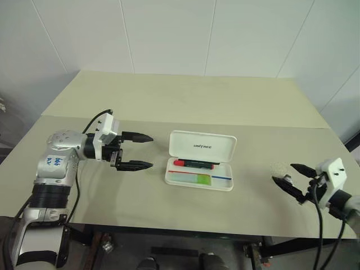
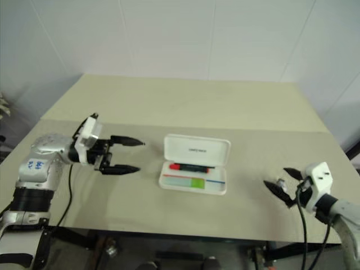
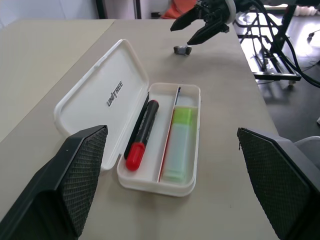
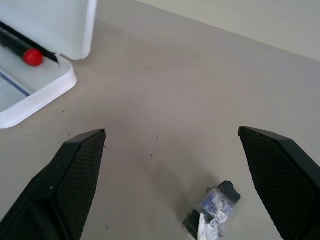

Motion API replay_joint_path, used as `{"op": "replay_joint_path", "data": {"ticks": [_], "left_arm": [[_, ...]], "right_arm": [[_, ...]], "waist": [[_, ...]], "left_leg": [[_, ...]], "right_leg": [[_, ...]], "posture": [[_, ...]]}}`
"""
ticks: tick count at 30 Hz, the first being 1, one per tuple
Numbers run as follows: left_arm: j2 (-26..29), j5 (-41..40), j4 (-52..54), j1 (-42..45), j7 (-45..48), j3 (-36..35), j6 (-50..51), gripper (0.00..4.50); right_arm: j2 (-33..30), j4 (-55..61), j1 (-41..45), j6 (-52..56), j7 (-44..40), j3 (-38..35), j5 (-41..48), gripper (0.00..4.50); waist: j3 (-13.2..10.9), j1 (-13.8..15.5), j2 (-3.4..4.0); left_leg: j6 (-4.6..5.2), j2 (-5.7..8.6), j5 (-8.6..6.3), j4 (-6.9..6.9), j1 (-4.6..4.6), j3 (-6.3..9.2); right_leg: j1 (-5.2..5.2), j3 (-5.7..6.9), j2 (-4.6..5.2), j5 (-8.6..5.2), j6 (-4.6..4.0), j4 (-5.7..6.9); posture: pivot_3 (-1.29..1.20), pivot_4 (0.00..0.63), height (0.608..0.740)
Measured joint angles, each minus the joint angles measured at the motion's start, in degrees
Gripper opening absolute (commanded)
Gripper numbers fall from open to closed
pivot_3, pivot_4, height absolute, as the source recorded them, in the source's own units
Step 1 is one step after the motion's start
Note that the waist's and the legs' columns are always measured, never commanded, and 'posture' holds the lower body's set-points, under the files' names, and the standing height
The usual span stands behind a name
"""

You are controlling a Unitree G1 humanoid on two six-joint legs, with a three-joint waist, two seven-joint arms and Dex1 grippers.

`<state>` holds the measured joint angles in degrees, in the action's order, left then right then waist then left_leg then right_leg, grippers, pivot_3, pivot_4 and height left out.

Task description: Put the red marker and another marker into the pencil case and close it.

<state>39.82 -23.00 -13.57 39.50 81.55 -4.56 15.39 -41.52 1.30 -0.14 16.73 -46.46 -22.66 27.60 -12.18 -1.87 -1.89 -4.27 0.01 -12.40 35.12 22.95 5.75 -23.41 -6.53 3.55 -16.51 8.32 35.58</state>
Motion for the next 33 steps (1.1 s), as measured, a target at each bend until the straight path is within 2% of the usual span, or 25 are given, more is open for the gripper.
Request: {"op": "replay_joint_path", "data": {"ticks": [12, 23, 27, 33], "left_arm": [[1.6, -1.5, 4.2, -3.5, -3.3, -1.3, 0.6, 4.45], [1.6, -1.5, 3.7, -2.1, -3.5, -1.0, 0.3, 4.45], [1.6, -1.5, 3.4, -1.5, -3.0, -0.9, -0.1, 4.50], [1.6, -1.5, 1.5, -0.1, -2.6, -0.3, -0.7, 4.50]], "right_arm": [[8.5, 0.0, 1.0, 0.6, 15.1, 0.4, -5.8, 4.50], [17.2, 6.0, -3.5, 3.1, 26.2, -0.3, -6.2, 4.50], [19.4, 6.5, -3.4, 2.5, 27.9, -0.2, -6.2, 3.56], [20.5, 6.3, -2.5, 2.3, 29.7, 0.0, -6.2, 1.43]], "waist": [[0.0, -0.2, 0.03], [0.0, -0.2, 0.03], [0.0, -0.5, 0.04], [0.0, -1.0, 0.03]], "left_leg": [[0.00, 0.00, 0.00, 0.00, 0.00, -0.01], [0.00, -0.02, 0.00, -0.05, 0.00, 0.00], [0.00, -0.02, 0.00, -0.05, -0.03, -0.01], [0.00, -0.02, 0.00, -0.05, -0.02, -0.01]], "right_leg": [[-0.01, -0.01, 0.00, -0.03, -0.09, 0.00], [-0.02, 0.00, -0.02, -0.07, -0.16, -0.02], [0.00, -0.01, -0.02, -0.18, -0.37, -0.02], [-0.01, -0.01, -0.01, -0.23, -0.47, -0.01]], "posture": [[0.00, 0.150, 0.740], [0.00, 0.150, 0.740], [0.00, 0.150, 0.740], [0.00, 0.150, 0.740]]}}
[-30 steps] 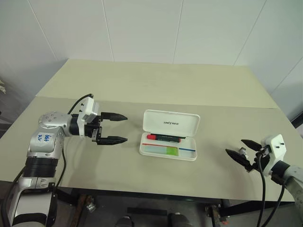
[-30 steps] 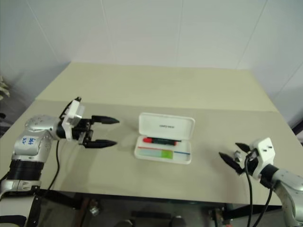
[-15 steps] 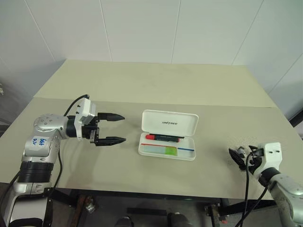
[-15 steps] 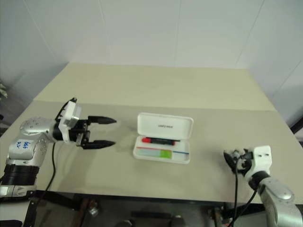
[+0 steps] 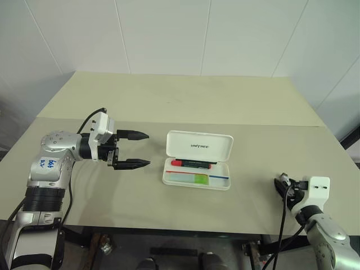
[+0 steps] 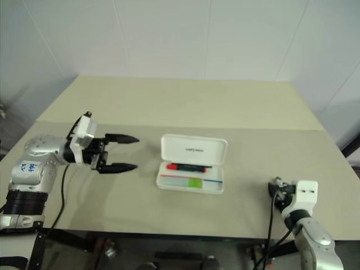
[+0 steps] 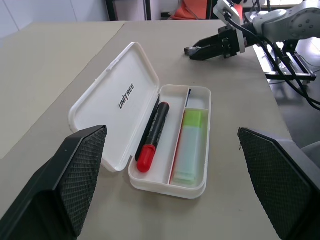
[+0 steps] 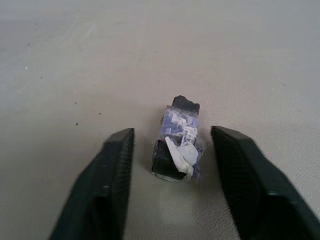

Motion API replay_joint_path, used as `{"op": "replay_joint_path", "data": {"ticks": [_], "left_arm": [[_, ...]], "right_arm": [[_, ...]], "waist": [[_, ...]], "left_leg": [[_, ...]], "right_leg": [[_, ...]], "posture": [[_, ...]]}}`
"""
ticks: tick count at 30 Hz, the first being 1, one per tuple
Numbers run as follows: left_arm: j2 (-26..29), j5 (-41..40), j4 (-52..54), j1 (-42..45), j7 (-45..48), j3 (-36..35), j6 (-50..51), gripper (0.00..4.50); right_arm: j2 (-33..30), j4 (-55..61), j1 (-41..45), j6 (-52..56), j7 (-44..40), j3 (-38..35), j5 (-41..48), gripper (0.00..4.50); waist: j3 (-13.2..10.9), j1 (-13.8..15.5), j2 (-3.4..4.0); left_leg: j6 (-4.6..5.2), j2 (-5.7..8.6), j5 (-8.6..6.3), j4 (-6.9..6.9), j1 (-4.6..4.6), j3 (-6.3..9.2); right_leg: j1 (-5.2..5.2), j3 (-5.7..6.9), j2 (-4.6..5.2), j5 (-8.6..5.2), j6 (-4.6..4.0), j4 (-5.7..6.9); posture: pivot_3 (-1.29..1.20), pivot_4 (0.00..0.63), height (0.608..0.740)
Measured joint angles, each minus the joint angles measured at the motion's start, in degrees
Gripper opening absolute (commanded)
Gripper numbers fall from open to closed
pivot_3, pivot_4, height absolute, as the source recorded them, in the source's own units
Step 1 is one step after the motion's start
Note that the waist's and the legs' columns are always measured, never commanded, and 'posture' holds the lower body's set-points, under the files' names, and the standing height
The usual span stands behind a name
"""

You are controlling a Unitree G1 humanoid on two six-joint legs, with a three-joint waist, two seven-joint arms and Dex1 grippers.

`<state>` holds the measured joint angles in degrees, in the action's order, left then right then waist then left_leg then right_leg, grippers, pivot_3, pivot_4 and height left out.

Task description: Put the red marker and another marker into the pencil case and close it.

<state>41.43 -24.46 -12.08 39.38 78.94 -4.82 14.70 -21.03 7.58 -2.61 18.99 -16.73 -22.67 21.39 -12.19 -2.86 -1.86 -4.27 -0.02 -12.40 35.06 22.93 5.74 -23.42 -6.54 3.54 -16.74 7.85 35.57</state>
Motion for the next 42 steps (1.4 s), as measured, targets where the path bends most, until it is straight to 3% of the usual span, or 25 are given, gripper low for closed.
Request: {"op": "replay_joint_path", "data": {"ticks": [3, 4, 11, 19, 28, 35, 42], "left_arm": [[0.0, 0.0, 0.0, 0.1, 0.0, 0.3, -0.5, 4.50], [0.0, 0.0, 0.0, 0.1, 0.0, 0.4, -0.5, 4.50], [0.0, 0.0, 0.0, -0.2, -0.5, 0.4, -1.0, 4.50], [0.0, 0.0, 0.1, -2.0, -0.7, 0.4, -1.1, 4.50], [-0.2, 0.0, 1.3, -3.5, -1.5, 0.4, -1.2, 4.50], [-0.1, -0.1, 3.1, -4.8, -1.8, 0.4, -1.0, 4.50], [0.1, -0.1, 4.7, -6.7, -1.8, 0.4, -0.9, 4.50]], "right_arm": [[0.0, -0.2, 0.4, -0.1, 0.0, 0.4, 0.0, 0.41], [0.0, -0.6, 0.7, -0.1, -0.1, 0.4, 0.0, 0.35], [-7.2, -6.9, 5.0, -1.9, -7.9, 0.6, 0.1, 0.35], [-19.9, -8.7, 9.7, -10.1, -37.3, 8.0, 2.2, 0.35], [-21.4, -11.8, 21.5, -12.7, -54.4, 19.5, 1.7, 0.35], [-18.9, -19.5, 29.2, -15.4, -61.0, 25.8, -0.7, 0.35], [-17.6, -24.6, 32.0, -17.9, -63.3, 27.1, -2.3, 0.35]], "waist": [[0.0, -0.2, 0.00], [0.0, -0.2, 0.00], [0.0, -0.4, 0.04], [-0.1, -0.4, 0.10], [-0.1, -0.6, 0.11], [-0.1, -0.3, 0.11], [-0.1, -0.3, 0.13]], "left_leg": [[0.00, 0.00, 0.00, -0.01, 0.00, 0.00], [0.00, 0.00, 0.00, 0.00, 0.00, 0.00], [0.05, 0.02, 0.03, 0.03, -0.01, -0.04], [0.02, 0.00, 0.01, -0.03, 0.02, -0.02], [0.01, 0.00, 0.01, 0.02, 0.01, -0.03], [-0.01, 0.00, -0.01, -0.01, 0.06, -0.01], [-0.01, 0.00, -0.01, -0.01, 0.06, 0.01]], "right_leg": [[0.00, 0.00, 0.00, 0.00, 0.01, 0.00], [0.00, 0.00, 0.00, 0.00, 0.01, 0.00], [0.00, -0.05, 0.00, 0.03, 0.00, 0.01], [0.00, -0.01, -0.01, 0.38, 0.84, -0.02], [-0.01, -0.02, -0.01, 0.41, 0.81, -0.01], [-0.06, 0.01, 0.01, 0.40, 0.82, -0.02], [-0.07, 0.03, 0.01, 0.40, 0.82, 0.01]], "posture": [[0.00, 0.150, 0.740], [0.00, 0.150, 0.740], [0.00, 0.150, 0.740], [0.00, 0.150, 0.740], [0.00, 0.150, 0.740], [0.00, 0.150, 0.740], [0.00, 0.150, 0.740]]}}
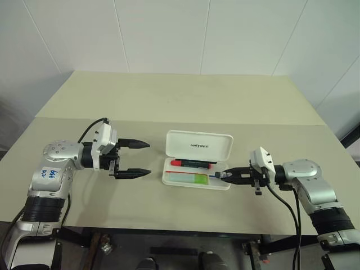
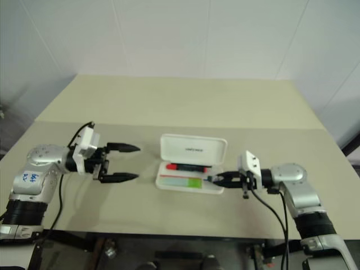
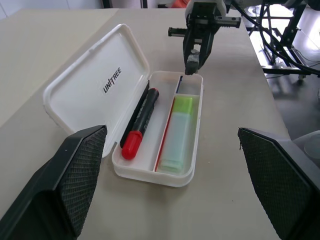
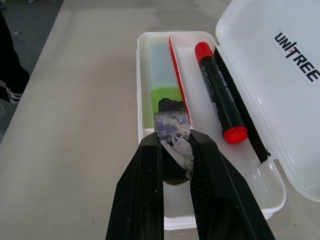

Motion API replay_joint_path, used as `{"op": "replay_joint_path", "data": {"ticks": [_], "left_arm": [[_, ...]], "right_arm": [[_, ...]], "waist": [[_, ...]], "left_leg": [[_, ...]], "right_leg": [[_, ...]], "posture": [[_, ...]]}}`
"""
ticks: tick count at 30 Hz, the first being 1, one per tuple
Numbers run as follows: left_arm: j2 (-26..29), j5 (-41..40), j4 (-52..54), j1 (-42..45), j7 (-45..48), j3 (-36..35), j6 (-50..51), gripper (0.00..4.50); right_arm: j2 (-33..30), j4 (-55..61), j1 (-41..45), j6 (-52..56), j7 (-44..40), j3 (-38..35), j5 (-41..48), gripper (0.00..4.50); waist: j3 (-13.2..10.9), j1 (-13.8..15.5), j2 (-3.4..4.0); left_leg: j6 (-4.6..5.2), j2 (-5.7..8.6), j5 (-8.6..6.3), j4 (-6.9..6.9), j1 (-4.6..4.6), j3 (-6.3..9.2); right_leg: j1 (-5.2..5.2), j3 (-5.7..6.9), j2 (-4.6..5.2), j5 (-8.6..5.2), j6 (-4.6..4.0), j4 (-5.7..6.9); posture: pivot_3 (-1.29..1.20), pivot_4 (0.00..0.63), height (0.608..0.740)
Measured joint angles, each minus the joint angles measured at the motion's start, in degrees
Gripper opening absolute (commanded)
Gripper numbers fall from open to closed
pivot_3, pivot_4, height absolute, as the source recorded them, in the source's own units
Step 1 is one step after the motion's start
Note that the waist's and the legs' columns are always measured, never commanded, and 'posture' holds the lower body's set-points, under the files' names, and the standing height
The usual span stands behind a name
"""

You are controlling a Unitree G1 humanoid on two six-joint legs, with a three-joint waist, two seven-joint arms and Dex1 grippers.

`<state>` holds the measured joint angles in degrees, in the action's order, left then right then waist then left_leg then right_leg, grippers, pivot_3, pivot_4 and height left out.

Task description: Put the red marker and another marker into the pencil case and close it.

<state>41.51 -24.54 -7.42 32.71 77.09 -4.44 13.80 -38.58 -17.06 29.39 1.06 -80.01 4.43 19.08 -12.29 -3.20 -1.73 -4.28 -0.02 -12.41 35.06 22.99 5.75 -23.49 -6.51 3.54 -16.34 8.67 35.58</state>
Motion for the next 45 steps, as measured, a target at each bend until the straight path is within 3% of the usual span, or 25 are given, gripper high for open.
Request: {"op": "replay_joint_path", "data": {"ticks": [9, 21, 31, 40, 43, 45], "left_arm": [[-0.2, 0.0, 0.4, -0.5, -0.7, 0.1, 0.0, 4.50], [-0.4, 0.0, 0.4, 0.6, -0.8, 1.0, 0.0, 4.50], [-1.2, 0.0, -0.3, 1.0, -1.0, 1.0, -0.1, 4.50], [-1.0, -1.1, -9.6, 3.0, -1.2, -1.8, -0.8, 4.50], [-0.3, -1.0, -13.4, 3.5, 0.1, -2.4, -2.0, 3.92], [-0.3, -1.0, -14.5, 4.4, 0.9, -2.4, -2.3, 3.28]], "right_arm": [[1.1, -3.5, 1.0, -1.2, -1.3, 0.1, -0.8, 0.35], [2.5, -3.9, 2.1, -1.1, -1.9, 1.8, -2.2, 4.41], [0.6, 4.5, 2.0, 4.9, 0.0, -5.3, 5.0, 4.46], [-2.7, 23.5, -9.1, 14.3, 6.8, -14.0, 13.8, 4.46], [-3.5, 24.0, -12.3, 14.2, 7.8, -14.4, 13.6, 4.50], [-3.7, 23.9, -12.4, 13.7, 8.6, -14.7, 13.4, 4.50]], "waist": [[0.0, -0.1, 0.02], [0.0, -0.1, 0.03], [0.0, 0.1, 0.05], [0.0, 0.1, 0.05], [0.0, 0.1, 0.05], [0.0, 0.1, 0.04]], "left_leg": [[0.00, 0.00, 0.00, 0.00, -0.02, 0.00], [0.00, 0.00, 0.00, 0.01, -0.02, 0.00], [-0.01, 0.00, -0.01, -0.01, 0.00, 0.04], [-0.02, 0.00, -0.01, 0.01, -0.01, 0.06], [-0.01, 0.01, -0.01, 0.03, 0.02, 0.03], [-0.01, 0.01, 0.00, 0.04, 0.03, 0.01]], "right_leg": [[0.00, 0.00, 0.00, 0.00, -0.01, 0.03], [-0.01, 0.00, 0.00, 0.00, 0.00, 0.05], [-0.01, 0.03, 0.00, 0.00, 0.00, 0.05], [-0.01, 0.06, -0.01, -0.01, -0.03, 0.05], [0.00, 0.03, 0.01, -0.13, -0.26, -0.01], [-0.01, 0.02, 0.00, -0.12, -0.24, 0.00]], "posture": [[0.00, 0.150, 0.740], [0.00, 0.150, 0.740], [0.00, 0.150, 0.740], [0.00, 0.150, 0.740], [0.00, 0.150, 0.740], [0.00, 0.150, 0.740]]}}
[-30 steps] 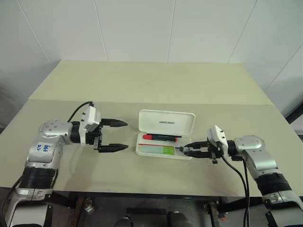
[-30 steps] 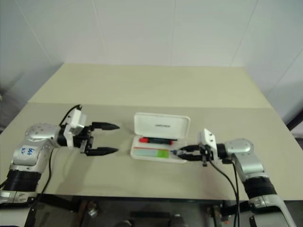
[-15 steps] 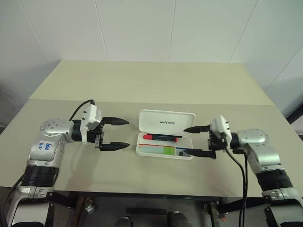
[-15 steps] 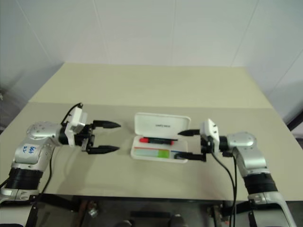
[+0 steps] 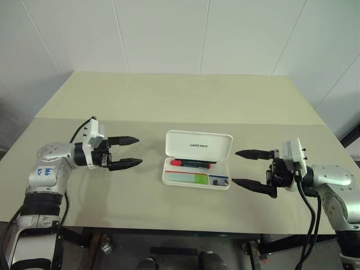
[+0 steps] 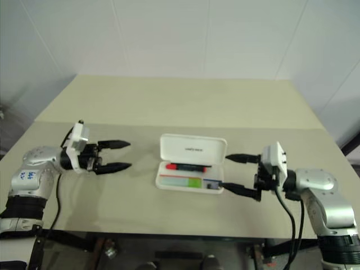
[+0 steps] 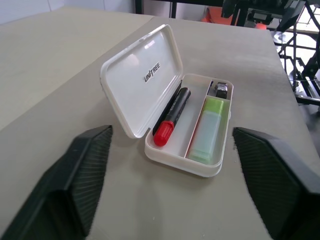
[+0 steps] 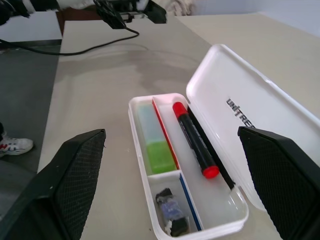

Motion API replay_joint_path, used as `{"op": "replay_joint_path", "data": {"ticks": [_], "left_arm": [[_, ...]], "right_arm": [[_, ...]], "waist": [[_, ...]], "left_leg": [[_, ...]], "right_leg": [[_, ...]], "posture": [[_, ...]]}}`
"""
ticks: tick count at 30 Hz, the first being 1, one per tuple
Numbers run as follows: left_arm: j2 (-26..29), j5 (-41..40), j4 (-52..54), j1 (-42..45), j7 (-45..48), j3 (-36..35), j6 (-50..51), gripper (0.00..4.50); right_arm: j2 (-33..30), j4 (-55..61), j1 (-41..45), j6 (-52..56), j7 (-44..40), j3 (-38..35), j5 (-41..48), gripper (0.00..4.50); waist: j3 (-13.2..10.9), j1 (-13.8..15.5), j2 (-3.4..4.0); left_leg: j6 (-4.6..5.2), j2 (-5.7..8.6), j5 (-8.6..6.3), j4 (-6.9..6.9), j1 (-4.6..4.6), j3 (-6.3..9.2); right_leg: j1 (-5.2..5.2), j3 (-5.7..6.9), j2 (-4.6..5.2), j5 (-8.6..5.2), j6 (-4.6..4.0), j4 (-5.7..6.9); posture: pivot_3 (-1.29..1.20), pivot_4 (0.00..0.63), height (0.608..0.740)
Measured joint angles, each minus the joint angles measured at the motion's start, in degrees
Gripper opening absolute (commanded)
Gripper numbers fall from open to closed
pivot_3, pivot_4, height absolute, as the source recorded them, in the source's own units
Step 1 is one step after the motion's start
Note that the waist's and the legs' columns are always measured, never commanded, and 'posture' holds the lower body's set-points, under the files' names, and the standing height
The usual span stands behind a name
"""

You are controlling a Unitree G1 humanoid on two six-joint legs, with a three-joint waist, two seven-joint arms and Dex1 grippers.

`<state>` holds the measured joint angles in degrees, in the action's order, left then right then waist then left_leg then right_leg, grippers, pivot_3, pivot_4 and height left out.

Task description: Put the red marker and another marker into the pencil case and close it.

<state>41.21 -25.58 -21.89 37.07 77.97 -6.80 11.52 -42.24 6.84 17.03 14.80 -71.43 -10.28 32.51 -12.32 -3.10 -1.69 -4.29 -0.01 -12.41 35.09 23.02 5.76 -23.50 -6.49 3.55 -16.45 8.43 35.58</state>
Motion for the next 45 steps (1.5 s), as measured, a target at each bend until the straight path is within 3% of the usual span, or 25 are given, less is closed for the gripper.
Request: {"op": "replay_joint_path", "data": {"ticks": [10, 17, 30, 36, 45], "left_arm": [[-0.3, 0.0, -2.1, 1.0, 0.7, 0.0, -0.2, 0.01], [-4.0, 1.6, -10.4, 7.2, -4.9, 0.0, -1.3, 0.01], [-12.2, 11.7, -29.8, 19.3, -11.5, 4.8, -8.0, 0.01], [-15.7, 13.3, -35.4, 22.0, -12.1, 5.1, -11.0, 0.01], [-16.1, 13.5, -37.1, 23.1, -7.4, 5.0, -14.8, 0.01]], "right_arm": [[-0.4, -1.5, 0.4, -2.3, 1.6, -1.4, -1.1, 4.50], [-2.1, -1.5, 1.3, -0.9, 1.6, -1.1, -1.2, 4.50], [-2.1, -1.4, 2.3, -0.7, 2.8, -0.2, -1.8, 4.50], [-2.1, -0.1, 2.1, -0.7, 4.4, 0.4, -1.9, 4.50], [-1.9, 2.0, -0.1, -0.7, 6.2, 0.4, -1.7, 4.50]], "waist": [[0.0, 0.0, 0.00], [0.0, 0.2, -0.01], [0.0, 0.2, -0.02], [0.0, 0.1, -0.03], [0.0, 0.2, -0.05]], "left_leg": [[0.00, -0.01, 0.00, -0.03, 0.00, 0.01], [0.00, 0.01, 0.00, 0.04, 0.01, 0.02], [0.00, 0.04, 0.00, 0.01, 0.06, 0.03], [0.00, 0.04, 0.00, -0.03, 0.07, 0.03], [0.00, 0.06, 0.00, -0.02, 0.08, 0.04]], "right_leg": [[-0.01, 0.02, 0.00, 0.10, 0.21, 0.00], [0.01, 0.02, 0.00, 0.13, 0.26, 0.01], [-0.03, 0.03, 0.00, 0.16, 0.33, 0.00], [-0.04, 0.03, 0.00, 0.16, 0.33, -0.01], [-0.04, 0.03, 0.00, 0.17, 0.35, 0.00]], "posture": [[0.00, 0.150, 0.740], [0.00, 0.150, 0.740], [0.00, 0.150, 0.740], [0.00, 0.150, 0.740], [0.00, 0.150, 0.740]]}}
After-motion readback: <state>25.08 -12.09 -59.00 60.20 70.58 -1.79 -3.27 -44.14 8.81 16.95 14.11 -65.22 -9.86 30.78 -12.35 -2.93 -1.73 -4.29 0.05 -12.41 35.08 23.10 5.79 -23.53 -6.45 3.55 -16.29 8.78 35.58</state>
